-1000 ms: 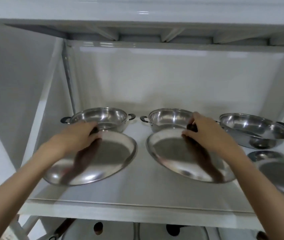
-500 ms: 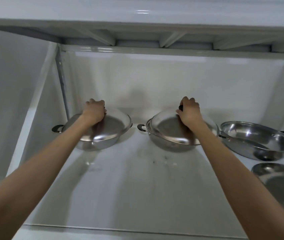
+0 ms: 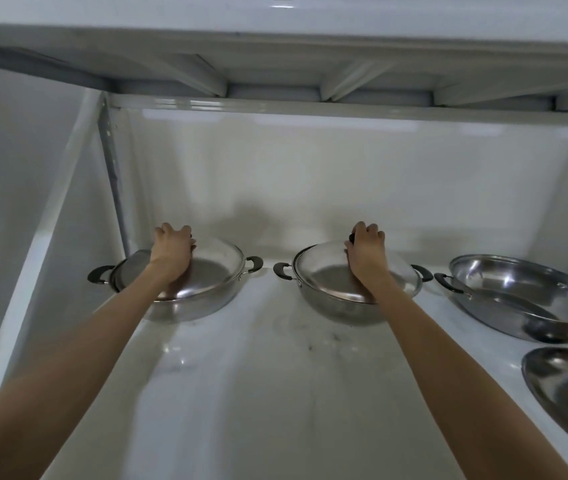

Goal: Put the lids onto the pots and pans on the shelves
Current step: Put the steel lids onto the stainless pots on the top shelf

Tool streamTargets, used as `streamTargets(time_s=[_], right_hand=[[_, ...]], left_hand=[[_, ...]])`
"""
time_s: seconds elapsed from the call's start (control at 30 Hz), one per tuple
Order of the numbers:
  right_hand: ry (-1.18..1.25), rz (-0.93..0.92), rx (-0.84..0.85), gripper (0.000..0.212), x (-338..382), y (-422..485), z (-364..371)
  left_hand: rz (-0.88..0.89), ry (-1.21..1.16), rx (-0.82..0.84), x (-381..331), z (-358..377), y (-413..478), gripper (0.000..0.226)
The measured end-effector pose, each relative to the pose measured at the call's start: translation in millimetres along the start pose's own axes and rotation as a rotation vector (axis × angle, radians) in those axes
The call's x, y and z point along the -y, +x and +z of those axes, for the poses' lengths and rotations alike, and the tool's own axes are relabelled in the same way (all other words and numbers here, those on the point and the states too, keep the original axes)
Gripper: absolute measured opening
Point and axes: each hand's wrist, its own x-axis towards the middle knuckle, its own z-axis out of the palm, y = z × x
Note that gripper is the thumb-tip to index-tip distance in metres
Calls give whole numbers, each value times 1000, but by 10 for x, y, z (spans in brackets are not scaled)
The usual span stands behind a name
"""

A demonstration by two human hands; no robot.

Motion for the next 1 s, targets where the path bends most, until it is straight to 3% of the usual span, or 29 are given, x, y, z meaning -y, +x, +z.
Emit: streamTargets(time_s=[0.57,0.73,0.87,1.0], right_hand=[[86,72,12,29,41,62,152],[87,92,-40,22,67,-45,106],[39,110,3,37,96,-134,-60],[18,119,-12,30,101,-254,-215]], left_hand=[[83,157,-31,62,17,-15,33],[70,185,-24,61,-16,-52,39],[33,180,-20,-82,-125,-111,36],[104,195,7,-379,-250,-239,34]])
